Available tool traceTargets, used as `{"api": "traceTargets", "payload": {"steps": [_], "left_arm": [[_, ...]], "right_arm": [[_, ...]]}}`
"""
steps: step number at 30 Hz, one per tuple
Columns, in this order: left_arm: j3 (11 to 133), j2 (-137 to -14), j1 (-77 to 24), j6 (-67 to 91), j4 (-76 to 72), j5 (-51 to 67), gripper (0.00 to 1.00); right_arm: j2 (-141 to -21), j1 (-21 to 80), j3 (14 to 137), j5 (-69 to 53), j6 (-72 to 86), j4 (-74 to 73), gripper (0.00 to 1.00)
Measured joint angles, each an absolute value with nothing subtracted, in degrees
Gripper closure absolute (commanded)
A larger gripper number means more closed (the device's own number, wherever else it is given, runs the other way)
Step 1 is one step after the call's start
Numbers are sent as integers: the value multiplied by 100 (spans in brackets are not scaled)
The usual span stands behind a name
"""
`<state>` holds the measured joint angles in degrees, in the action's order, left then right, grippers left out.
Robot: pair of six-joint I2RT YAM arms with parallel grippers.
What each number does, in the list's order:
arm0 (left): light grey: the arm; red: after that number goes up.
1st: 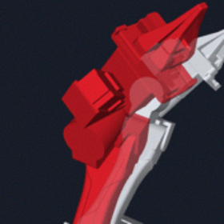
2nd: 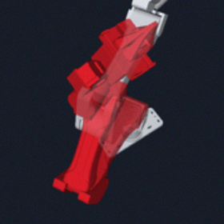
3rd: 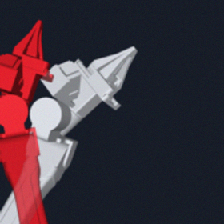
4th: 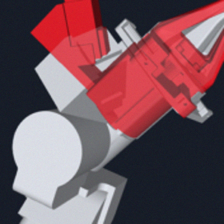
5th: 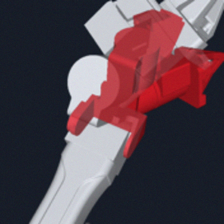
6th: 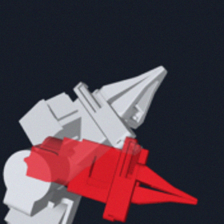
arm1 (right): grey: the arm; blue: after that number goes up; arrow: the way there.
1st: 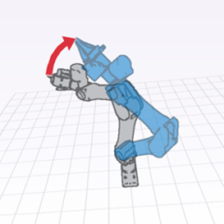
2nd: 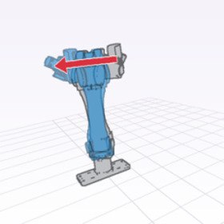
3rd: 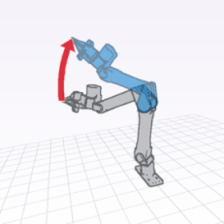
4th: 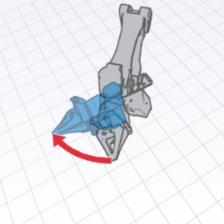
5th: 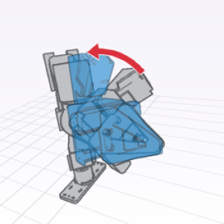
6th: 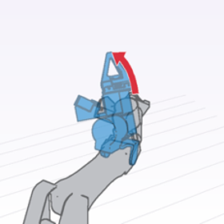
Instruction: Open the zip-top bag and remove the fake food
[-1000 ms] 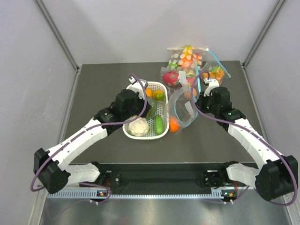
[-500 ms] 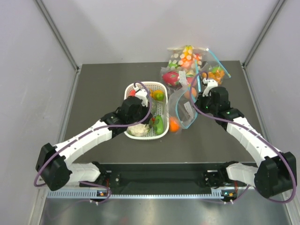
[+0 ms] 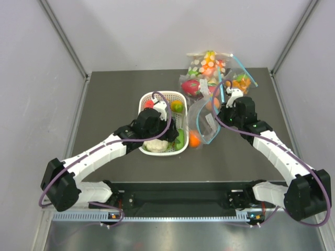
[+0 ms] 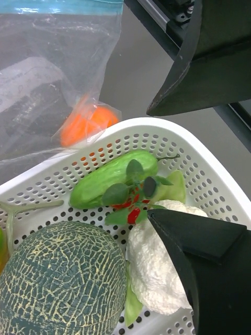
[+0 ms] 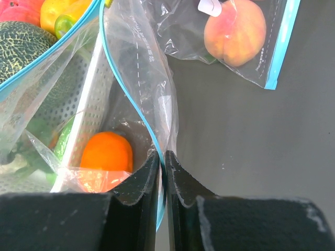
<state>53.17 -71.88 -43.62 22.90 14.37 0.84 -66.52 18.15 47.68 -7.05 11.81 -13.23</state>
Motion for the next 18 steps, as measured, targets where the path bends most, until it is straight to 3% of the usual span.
{"api": "traceTargets", "payload": {"steps": [6,8,18], "left_arm": [[5376,-7146,-4366,2147,1584,-71,26],[5544,-7150,-4366,2038,1712,-115,38],[7553,-7677,-4877,1439,1529,-117,39]], "right_arm": [[-6652,1815,4768,-729,1181,-1326,90],[-6652,1815,4768,-738,1181,-1326,90],[-6650,1815,4768,-788,1186,-1326,90]]}}
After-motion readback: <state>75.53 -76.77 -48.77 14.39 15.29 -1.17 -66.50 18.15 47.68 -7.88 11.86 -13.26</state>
